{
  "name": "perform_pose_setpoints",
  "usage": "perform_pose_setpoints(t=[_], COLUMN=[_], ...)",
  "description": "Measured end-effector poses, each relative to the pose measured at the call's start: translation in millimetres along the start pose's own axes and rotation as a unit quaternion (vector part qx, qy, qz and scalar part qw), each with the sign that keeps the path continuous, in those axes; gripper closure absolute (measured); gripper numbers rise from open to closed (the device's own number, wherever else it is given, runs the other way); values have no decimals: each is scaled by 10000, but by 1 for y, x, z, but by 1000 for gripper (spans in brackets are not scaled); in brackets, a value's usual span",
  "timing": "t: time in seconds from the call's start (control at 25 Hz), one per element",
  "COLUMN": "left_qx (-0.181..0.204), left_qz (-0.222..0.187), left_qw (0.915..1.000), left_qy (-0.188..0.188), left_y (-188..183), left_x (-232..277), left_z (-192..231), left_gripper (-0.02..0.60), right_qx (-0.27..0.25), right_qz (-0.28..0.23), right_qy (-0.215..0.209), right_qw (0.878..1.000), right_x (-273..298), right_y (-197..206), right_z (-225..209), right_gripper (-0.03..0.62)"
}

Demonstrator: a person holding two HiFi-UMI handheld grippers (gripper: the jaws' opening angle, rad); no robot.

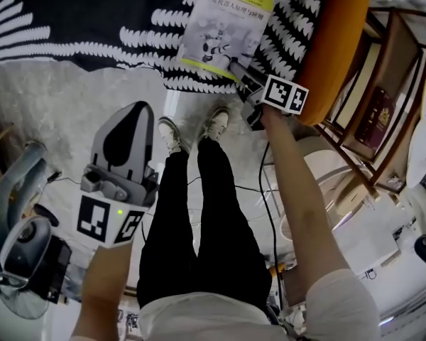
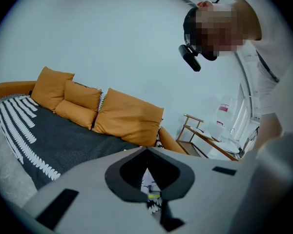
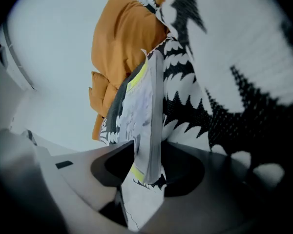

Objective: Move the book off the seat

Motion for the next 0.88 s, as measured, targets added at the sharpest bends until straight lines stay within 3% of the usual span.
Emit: perform_pose_setpoints(t=[0.16, 0.28, 0.48, 0.6, 0.88], left_qx=[55, 102, 67, -12, 16], left_qz=[9, -50, -72, -35, 16], left_qw=[10000, 9999, 9999, 9999, 9998], left_qy=[14, -8, -71, -119, -179], left_y=[-4, -11, -13, -5, -3], left_x=[2, 2, -4, -9, -16], left_z=[-2, -5, -2, 5, 15], left_gripper=[565, 565, 565, 565, 565], right_qx=[367, 713, 920, 1282, 2443], right_qz=[-102, -187, -187, -174, -1070], right_qy=[91, -28, 208, 71, -417], right_qw=[9992, 9973, 9954, 9916, 9629], right_x=[-11, -6, -1, -5, 21], right_y=[6, 7, 17, 37, 43], right_z=[12, 20, 18, 19, 5], right_gripper=[448, 446, 436, 419, 368])
Point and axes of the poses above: the fingertips, and each gripper's own axes: x forward along the fingers, z to its left, y out of its underside, the point moved 5 cm from there along -x, backward along the fingers, and after that the axes turned 4 degrees about -x, right-handed, at the moved point
